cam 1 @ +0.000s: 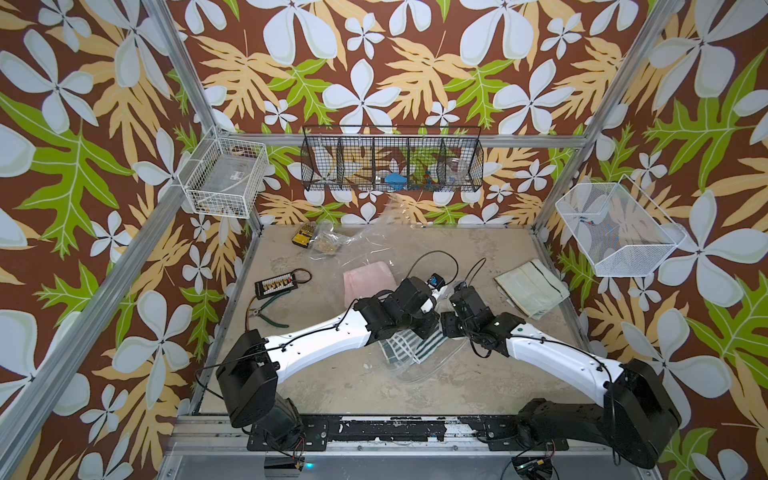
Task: Place the folded towel into the vacuum bag
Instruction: Place the towel in the vacuum bag.
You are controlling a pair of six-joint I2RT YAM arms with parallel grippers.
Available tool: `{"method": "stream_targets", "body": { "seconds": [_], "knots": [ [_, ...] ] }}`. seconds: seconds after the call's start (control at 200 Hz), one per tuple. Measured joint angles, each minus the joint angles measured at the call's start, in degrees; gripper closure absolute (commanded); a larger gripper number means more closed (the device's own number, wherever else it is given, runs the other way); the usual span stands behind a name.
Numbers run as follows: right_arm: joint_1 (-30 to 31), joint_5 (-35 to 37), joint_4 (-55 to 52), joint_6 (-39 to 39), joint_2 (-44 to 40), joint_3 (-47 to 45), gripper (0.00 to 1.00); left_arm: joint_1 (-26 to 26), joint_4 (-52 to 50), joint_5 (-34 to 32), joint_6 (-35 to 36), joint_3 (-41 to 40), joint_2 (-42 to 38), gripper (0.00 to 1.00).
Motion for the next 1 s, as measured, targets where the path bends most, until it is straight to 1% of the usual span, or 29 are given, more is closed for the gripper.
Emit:
{"method": "stream_targets", "body": {
  "seconds": [0.135, 0.21, 0.335, 0.42, 0.505, 0.591, 0.661, 0.796, 0.901, 1.001],
  "knots": [
    [-1.3, -2.3, -5.0, 2.1, -5.4, -0.9, 0.22, -0.7, 0.2, 0.3, -1.5, -1.9, -0.1, 0.86],
    [-1.6, -2.8, -8.3, 4.3, -9.4, -2.5, 0.22, -1.3, 0.5, 0.4, -1.6, -1.9, -0.1, 0.85],
    [-1.8, -3.3, -12.3, 9.7, -17.9, -6.2, 0.32, -2.1, 0.5, 0.4, -1.8, -1.8, 0.2, 0.82],
    [-1.9, -5.8, -12.0, 15.2, -23.7, -10.9, 0.40, -2.5, 0.5, 0.4, -1.8, -1.1, 1.0, 0.80],
    [-3.1, -8.7, -10.6, 21.0, -26.8, -15.4, 0.46, -2.7, 0.4, 0.3, -1.7, 0.2, 2.3, 0.76],
    [-5.8, -10.8, -7.8, 25.6, -27.2, -18.1, 0.48, -2.8, 0.3, 0.0, -1.2, 2.1, 3.8, 0.69],
    [-9.1, -13.4, -4.0, 28.4, -27.0, -19.9, 0.47, -3.0, -0.4, -0.5, -0.2, 3.7, 4.8, 0.64],
    [-15.6, -18.8, 4.7, 33.1, -23.4, -23.2, 0.47, -3.1, -2.0, -2.4, 1.7, 7.3, 7.2, 0.58],
    [-16.9, -22.3, 10.2, 36.7, -21.7, -25.9, 0.48, -3.1, -3.1, -4.1, 3.3, 9.9, 9.7, 0.57],
    [-17.1, -24.7, 13.7, 40.7, -22.4, -28.0, 0.49, -3.1, -3.7, -4.9, 4.6, 11.9, 11.9, 0.57]
  ]
}}
